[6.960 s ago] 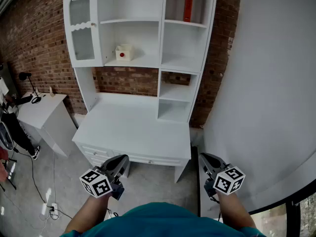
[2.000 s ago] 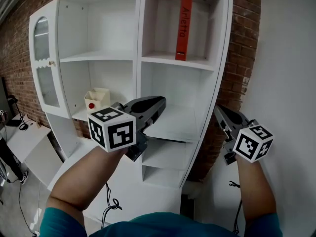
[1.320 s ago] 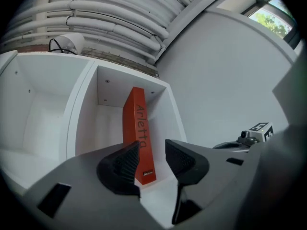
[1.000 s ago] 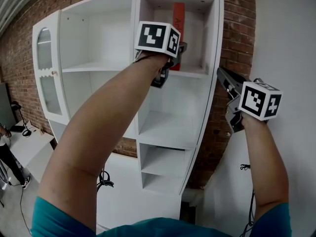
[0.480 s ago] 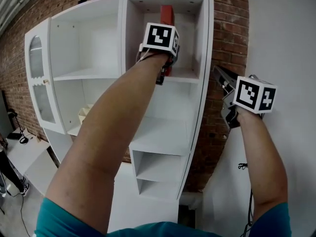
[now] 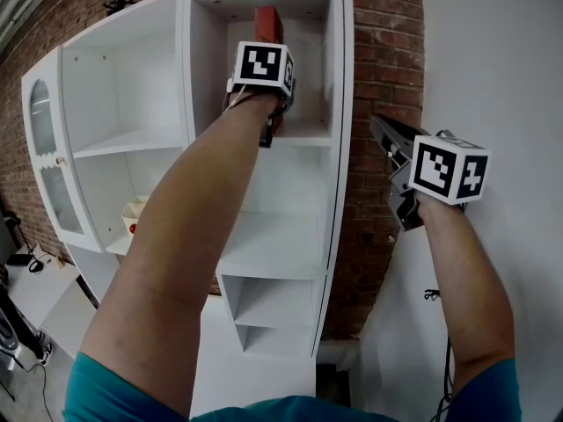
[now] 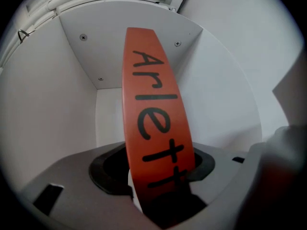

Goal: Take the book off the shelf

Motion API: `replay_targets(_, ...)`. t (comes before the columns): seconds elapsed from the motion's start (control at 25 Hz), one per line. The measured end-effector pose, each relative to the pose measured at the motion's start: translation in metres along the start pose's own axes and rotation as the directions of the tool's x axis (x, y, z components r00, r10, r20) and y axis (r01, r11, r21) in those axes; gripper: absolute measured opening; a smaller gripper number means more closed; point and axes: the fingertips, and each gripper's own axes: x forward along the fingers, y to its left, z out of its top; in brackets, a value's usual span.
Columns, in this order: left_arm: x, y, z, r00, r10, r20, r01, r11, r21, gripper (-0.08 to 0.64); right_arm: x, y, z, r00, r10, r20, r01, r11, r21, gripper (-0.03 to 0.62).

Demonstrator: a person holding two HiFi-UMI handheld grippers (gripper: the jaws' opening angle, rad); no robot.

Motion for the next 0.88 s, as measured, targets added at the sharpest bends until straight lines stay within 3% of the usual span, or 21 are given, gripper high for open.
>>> replay_targets(0.2, 0.000, 0.003, 0.000, 1.000, 0.004, 0.005, -0.004, 1.000, 0.004, 0.178, -0.001, -0.004, -0.003, 1.000, -0.012, -0.003, 0.012, 1.000, -0.003, 0.022)
replay_targets(0.64, -0.031, 0.013, 0.017, 0.997, 0.002, 0.078, -0.002, 1.000, -0.008, 0.164, -0.002, 0.003, -0.005, 1.000, -0.002, -0.012, 0.002, 1.000, -0.002, 0.023)
replay_targets(0.88, -0.064, 0.006, 0.024, 0.994, -0.037, 0.107, 0.037, 0.999, 0.009, 0.164, -0.007, 0.016, 0.005, 1.000, -0.005, 0.002, 0.005, 1.000, -0.013, 0.023)
